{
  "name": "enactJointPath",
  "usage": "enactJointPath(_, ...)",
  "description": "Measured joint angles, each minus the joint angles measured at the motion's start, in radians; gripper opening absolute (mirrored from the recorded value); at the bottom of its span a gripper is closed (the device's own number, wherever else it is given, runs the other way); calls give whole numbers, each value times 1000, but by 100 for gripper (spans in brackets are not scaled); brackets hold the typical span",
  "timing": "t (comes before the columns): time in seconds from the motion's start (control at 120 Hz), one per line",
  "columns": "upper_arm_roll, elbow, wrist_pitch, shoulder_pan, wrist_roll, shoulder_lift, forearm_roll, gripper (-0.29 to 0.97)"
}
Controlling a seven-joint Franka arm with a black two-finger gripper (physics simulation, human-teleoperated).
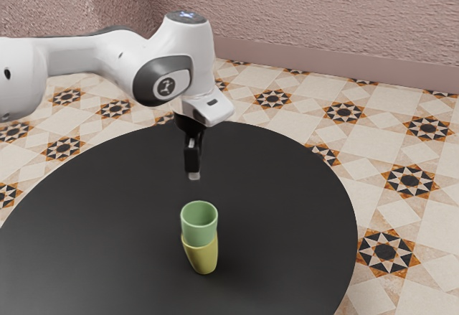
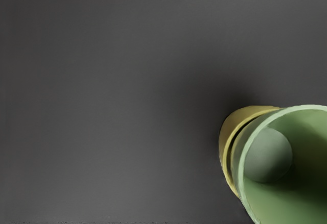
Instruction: Place the left cup onto the right cup
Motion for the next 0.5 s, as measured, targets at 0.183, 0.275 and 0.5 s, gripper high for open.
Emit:
enactJointPath(0.183,2,61,-48,32,10,-1,11,68)
enactJointPath(0.275,4,85,-68,56,15,3,13,68)
enactJointPath(0.5,6,131,-113,83,24,3,25,68)
